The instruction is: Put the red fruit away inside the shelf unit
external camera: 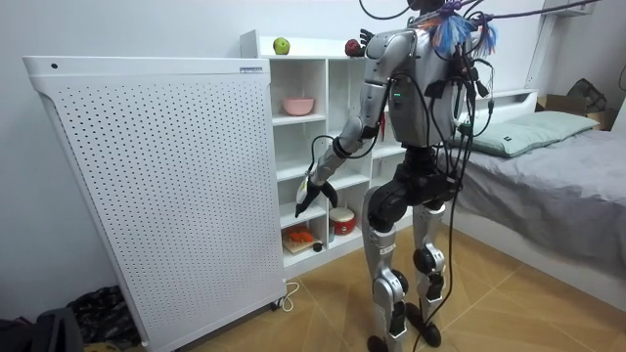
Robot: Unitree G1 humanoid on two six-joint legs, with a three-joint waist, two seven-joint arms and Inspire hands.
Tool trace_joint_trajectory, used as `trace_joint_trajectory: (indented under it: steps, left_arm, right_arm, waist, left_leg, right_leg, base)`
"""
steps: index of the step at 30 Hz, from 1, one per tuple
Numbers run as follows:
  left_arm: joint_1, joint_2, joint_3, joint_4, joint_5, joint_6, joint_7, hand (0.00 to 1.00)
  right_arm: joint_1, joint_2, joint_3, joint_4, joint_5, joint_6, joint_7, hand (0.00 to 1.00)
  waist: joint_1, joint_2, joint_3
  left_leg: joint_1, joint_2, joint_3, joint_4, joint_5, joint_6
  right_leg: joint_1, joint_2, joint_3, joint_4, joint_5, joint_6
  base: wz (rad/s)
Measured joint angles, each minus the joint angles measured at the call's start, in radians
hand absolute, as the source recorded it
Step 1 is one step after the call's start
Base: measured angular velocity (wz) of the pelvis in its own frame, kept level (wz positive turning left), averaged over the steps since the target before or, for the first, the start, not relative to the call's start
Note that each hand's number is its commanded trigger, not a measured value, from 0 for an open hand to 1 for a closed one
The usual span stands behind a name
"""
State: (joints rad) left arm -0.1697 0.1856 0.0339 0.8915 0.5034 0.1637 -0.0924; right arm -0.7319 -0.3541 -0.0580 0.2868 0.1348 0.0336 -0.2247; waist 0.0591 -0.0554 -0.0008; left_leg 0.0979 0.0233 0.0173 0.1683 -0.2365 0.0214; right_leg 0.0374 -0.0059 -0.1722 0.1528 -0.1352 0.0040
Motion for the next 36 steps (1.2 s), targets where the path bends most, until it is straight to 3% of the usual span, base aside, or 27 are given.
trace_joint_trajectory:
  steps: [6, 7, 8, 9, 10, 26, 36]
  left_arm:
    - [-0.012, 0.002, 0.0, 0.0, 0.0, 0.006, -0.01, 0.0]
    - [-0.015, 0.004, 0.0, 0.0, 0.0, 0.006, -0.011, 0.0]
    - [-0.016, 0.006, 0.0, 0.0, 0.001, 0.006, -0.012, 0.0]
    - [-0.02, 0.009, 0.001, 0.0, 0.001, 0.007, -0.016, 0.0]
    - [-0.027, 0.012, 0.001, 0.001, 0.0, 0.01, -0.023, 0.0]
    - [-0.049, 0.041, 0.001, 0.005, -0.043, 0.035, -0.047, 0.0]
    - [-0.112, 0.054, 0.001, 0.004, -0.04, 0.058, -0.056, 0.0]
  right_arm:
    - [-0.015, 0.0, 0.0, 0.044, -0.009, 0.0, 0.023, 0.0]
    - [-0.026, 0.0, 0.001, 0.059, -0.009, 0.002, 0.028, 0.37]
    - [-0.03, 0.0, 0.0, 0.065, -0.009, 0.003, 0.029, 0.61]
    - [-0.033, 0.0, 0.0, 0.069, -0.009, 0.003, 0.032, 0.93]
    - [-0.033, 0.0, 0.0, 0.07, -0.01, 0.003, 0.032, 1.0]
    - [-0.057, 0.0, -0.002, 0.105, -0.04, 0.011, 0.056, 1.0]
    - [-0.057, -0.001, -0.003, 0.098, -0.017, 0.016, 0.055, 1.0]
  waist:
    - [0.0, -0.006, 0.0001]
    - [0.0, -0.006, 0.0001]
    - [0.0, -0.006, 0.0001]
    - [-0.001, -0.007, 0.0003]
    - [-0.002, -0.007, 0.0001]
    - [-0.003, -0.012, -0.0004]
    - [-0.001, -0.014, -0.0009]
  left_leg:
    - [-0.003, 0.0, -0.003, 0.002, 0.0, 0.0]
    - [-0.004, 0.0, -0.003, 0.005, 0.0, 0.0]
    - [-0.005, 0.0, -0.003, 0.006, 0.0, 0.0]
    - [-0.009, 0.0, -0.003, 0.011, 0.0, 0.0]
    - [-0.015, 0.0, -0.003, 0.016, 0.0, 0.0]
    - [-0.018, 0.0, -0.007, 0.022, 0.0, 0.0]
    - [-0.017, 0.0, 0.003, 0.021, 0.0, 0.0]
  right_leg:
    - [-0.003, -0.003, 0.001, 0.0, 0.0, 0.0]
    - [-0.003, -0.004, 0.0, 0.001, 0.0, 0.0]
    - [-0.003, -0.005, -0.001, 0.001, 0.0, 0.0]
    - [-0.003, -0.005, -0.004, 0.001, 0.0, 0.0]
    - [-0.004, -0.007, -0.01, 0.001, 0.0, 0.0]
    - [-0.002, -0.01, -0.027, 0.002, 0.001, -0.002]
    - [-0.004, -0.009, -0.021, 0.001, 0.001, -0.002]
  base:
    - [-0.01]
    - [0.0]
    - [0.0]
    - [0.07]
    - [0.1]
    - [0.01]
    - [0.0]
